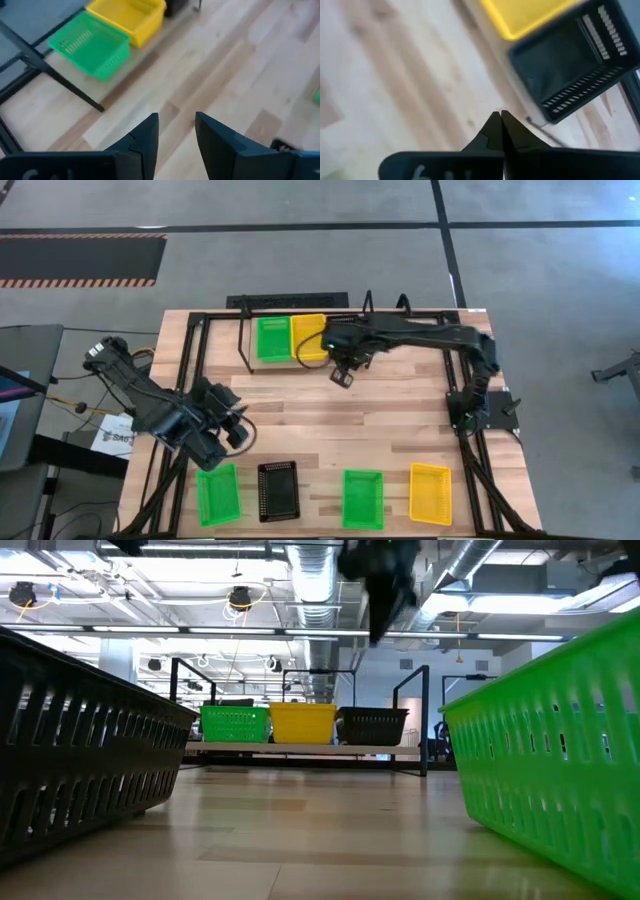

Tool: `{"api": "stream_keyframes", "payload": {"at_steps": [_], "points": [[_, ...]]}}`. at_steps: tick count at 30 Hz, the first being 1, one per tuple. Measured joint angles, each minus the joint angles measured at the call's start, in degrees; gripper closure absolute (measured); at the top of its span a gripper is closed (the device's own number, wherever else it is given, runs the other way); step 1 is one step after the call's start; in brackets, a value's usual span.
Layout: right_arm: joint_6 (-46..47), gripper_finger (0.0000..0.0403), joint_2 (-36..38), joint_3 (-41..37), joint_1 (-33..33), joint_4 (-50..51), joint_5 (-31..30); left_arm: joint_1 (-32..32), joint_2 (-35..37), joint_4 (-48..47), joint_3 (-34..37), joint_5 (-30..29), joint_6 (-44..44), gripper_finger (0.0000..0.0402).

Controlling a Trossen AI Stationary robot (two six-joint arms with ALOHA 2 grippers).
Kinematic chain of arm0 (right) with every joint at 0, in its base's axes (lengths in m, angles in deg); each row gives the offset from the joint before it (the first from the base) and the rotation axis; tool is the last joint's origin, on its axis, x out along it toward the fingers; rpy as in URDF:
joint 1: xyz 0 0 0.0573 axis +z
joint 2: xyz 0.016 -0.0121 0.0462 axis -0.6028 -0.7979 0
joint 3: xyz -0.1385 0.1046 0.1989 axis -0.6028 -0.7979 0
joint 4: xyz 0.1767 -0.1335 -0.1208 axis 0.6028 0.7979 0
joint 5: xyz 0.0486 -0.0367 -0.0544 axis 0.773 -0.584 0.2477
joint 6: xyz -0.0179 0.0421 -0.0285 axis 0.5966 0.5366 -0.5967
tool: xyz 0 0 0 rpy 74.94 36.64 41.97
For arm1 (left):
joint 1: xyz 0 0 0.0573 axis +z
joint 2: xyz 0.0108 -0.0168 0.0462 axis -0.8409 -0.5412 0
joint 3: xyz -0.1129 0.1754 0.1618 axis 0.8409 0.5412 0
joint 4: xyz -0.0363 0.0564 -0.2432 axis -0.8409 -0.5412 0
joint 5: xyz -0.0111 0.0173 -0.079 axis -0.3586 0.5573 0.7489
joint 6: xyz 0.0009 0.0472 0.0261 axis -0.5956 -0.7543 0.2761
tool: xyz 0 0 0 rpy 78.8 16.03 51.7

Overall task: Stack baskets on shelf by color
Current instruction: Stack the black bin on top of the black bins on the shelf

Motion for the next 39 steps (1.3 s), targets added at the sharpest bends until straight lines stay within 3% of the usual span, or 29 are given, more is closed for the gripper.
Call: {"api": "stream_keyframes", "payload": {"at_steps": [3,13,19,25,29,39], "points": [[2.1,0.0399,5.4,0.0,4.1,-0.2,0.0,1.8,-2.8,4.3,0.0,4.5,-6.0,0.0285],[13.5,0.0370,18.9,0.0,13.9,-0.3,-4.8,8.2,-12.9,26.0,0.0,27.9,-36.3,0.0285],[11.5,0.0369,22.8,0.0,16.9,-0.5,-4.7,13.4,-21.7,27.6,0.0,33.6,-42.2,0.0285],[9.7,0.0369,24.5,0.0,18.6,-0.5,-4.6,16.1,-29.2,28.0,0.0,48.4,-42.6,0.0285],[8.6,0.0369,24.5,0.0,18.8,0.9,-4.6,16.2,-30.9,29.4,0.0,50.8,-41.4,0.0285],[6.6,0.0369,23.5,0.0,18.1,2.5,-4.6,16.9,-30.9,31.4,-5.0,50.2,-39.7,0.0285]]}}
